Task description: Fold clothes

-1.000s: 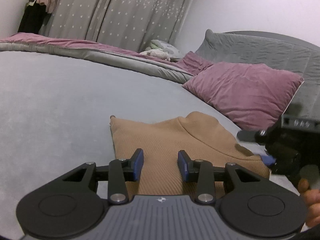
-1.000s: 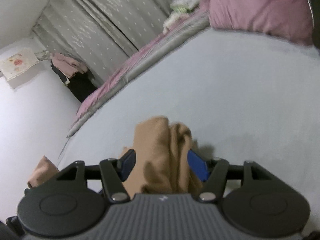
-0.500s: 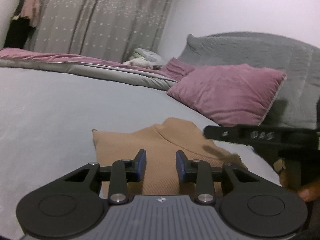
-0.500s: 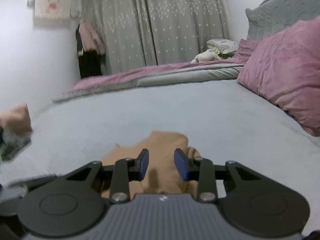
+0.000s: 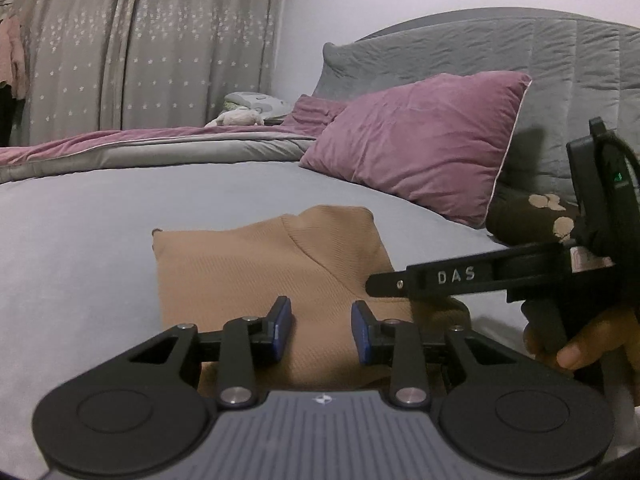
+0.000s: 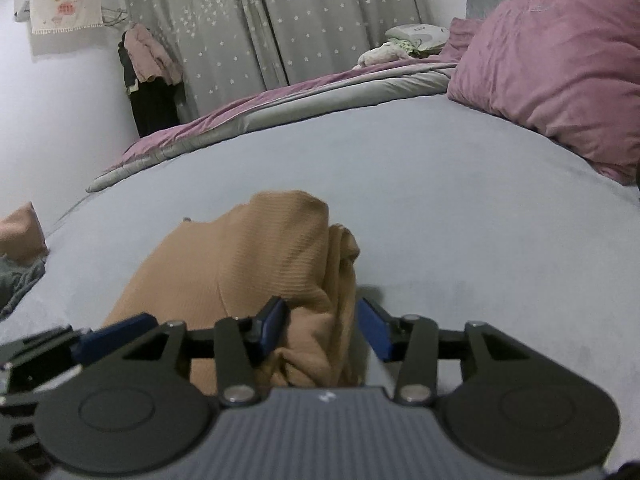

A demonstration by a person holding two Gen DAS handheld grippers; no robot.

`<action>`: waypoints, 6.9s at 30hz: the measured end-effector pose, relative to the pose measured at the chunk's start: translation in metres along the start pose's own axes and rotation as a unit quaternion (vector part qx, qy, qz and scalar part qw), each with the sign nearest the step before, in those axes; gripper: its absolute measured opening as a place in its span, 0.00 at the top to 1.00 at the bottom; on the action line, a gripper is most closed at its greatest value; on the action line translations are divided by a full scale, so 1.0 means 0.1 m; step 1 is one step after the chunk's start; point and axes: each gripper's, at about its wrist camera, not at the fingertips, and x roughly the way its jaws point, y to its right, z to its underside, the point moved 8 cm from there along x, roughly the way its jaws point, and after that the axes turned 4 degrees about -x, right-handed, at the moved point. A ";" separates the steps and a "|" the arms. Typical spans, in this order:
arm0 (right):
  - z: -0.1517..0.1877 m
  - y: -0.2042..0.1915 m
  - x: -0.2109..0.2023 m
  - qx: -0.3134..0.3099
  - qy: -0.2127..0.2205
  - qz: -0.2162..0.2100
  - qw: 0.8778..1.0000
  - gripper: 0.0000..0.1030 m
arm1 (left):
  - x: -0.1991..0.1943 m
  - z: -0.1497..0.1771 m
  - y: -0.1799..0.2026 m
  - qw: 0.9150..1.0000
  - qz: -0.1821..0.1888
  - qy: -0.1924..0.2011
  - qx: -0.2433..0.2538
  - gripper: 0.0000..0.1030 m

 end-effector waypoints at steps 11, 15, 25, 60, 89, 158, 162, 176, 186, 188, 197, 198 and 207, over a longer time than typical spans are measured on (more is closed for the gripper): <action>-0.51 -0.20 -0.23 -0.031 0.080 -0.009 0.996 0.68 | 0.02 0.09 0.09 1.000 -0.002 0.003 0.024 0.70; -0.49 -0.38 -0.04 -0.075 0.057 -0.009 0.995 0.78 | 0.01 0.10 0.09 1.000 0.000 0.004 0.021 0.70; -0.29 -0.17 0.45 -0.071 0.017 0.051 0.996 0.85 | -0.02 0.12 0.14 1.000 0.017 0.000 0.026 0.70; -0.41 -0.06 0.15 0.038 0.005 0.043 0.998 0.34 | -0.21 -0.18 -0.26 0.999 -0.012 0.016 -0.041 0.68; -0.38 -0.13 0.40 0.030 0.014 0.030 0.999 0.74 | -0.03 -0.09 -0.57 0.993 -0.072 -0.021 -0.094 0.49; 0.02 0.54 0.48 0.313 -0.102 -0.081 0.941 0.05 | 0.21 0.12 -1.15 0.923 0.021 -0.094 -0.374 0.33; 0.04 0.57 0.55 0.328 -0.104 -0.096 0.934 0.09 | 0.26 0.13 -1.20 0.911 0.032 -0.091 -0.400 0.33; 0.10 0.59 0.81 0.363 -0.105 -0.148 0.914 0.42 | 0.41 0.17 -1.21 0.903 0.039 -0.070 -0.421 0.35; 0.06 0.65 0.84 0.398 -0.094 -0.175 0.895 0.53 | 0.34 0.07 -1.13 0.898 0.034 -0.064 -0.433 0.55; 0.03 0.67 0.82 0.403 -0.089 -0.177 0.894 0.55 | 0.32 0.03 -1.07 0.897 0.031 -0.058 -0.437 0.57; -0.09 0.88 0.61 0.418 -0.069 -0.177 0.888 0.56 | 0.34 -0.14 -0.74 0.895 0.042 -0.058 -0.441 0.60; -0.11 0.92 0.58 0.421 -0.066 -0.176 0.887 0.56 | 0.34 -0.15 -0.70 0.895 0.044 -0.059 -0.440 0.60; -0.29 1.33 0.20 0.438 -0.014 -0.171 0.882 0.56 | 0.44 -0.40 -0.19 0.904 0.068 -0.058 -0.418 0.60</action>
